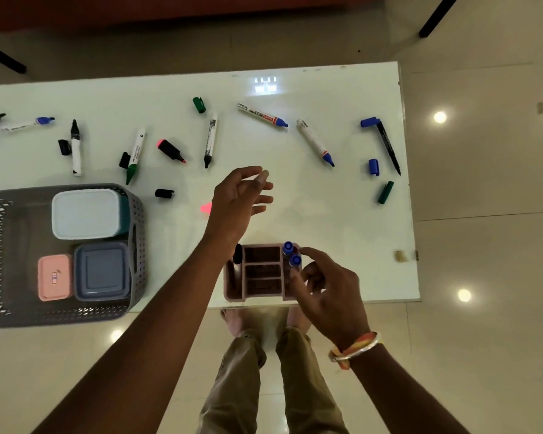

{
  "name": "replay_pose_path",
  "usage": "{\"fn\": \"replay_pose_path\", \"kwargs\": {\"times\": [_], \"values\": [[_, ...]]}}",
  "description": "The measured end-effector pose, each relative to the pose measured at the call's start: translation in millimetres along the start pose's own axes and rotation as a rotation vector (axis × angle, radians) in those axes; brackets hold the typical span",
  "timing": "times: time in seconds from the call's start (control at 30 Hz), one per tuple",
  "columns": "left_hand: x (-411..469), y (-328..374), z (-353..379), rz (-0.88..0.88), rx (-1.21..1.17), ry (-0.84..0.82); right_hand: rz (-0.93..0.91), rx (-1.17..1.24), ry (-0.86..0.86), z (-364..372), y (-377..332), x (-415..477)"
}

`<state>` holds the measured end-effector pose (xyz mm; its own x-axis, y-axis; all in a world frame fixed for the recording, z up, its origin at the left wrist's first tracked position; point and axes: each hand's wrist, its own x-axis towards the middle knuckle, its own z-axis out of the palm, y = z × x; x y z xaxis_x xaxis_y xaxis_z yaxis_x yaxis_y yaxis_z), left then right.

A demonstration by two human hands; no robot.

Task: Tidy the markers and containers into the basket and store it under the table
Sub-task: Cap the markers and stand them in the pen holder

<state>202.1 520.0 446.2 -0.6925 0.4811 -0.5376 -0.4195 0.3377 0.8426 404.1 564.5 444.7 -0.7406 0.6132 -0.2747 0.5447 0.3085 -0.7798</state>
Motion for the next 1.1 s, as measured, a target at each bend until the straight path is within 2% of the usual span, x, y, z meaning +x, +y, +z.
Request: {"fn": "replay_pose_path", "kwargs": {"times": [0.13,0.2,0.3,0.4,0.63,0.73,0.87,1.0,1.1], "values": [[12,2,0,0.019,0.069,-0.017,-0.065,0.035,0.156,-34,4,20],[23,2,4,0.029,0.113,-0.033,-0.006,-0.035,0.268,-41,16,46],[41,3,15,0.088,0.248,-0.108,0.140,-0.159,0.306,-48,44,93],[60,3,30,0.241,0.545,-0.172,0.249,-0.260,0.297,-59,62,134],[103,3,60,0.610,1.224,-0.289,0.261,-0.494,0.173,-66,78,202],[118,3,74,0.745,1.479,-0.374,0.266,-0.514,0.146,-63,77,208],[138,-5,84,0.830,1.640,-0.445,0.347,-0.369,0.129,-54,70,202],[142,-4,93,0.882,1.735,-0.438,0.399,-0.155,0.212,-53,73,197],[138,-9,89,0.862,1.741,-0.405,0.450,0.158,0.284,-54,68,189]]}}
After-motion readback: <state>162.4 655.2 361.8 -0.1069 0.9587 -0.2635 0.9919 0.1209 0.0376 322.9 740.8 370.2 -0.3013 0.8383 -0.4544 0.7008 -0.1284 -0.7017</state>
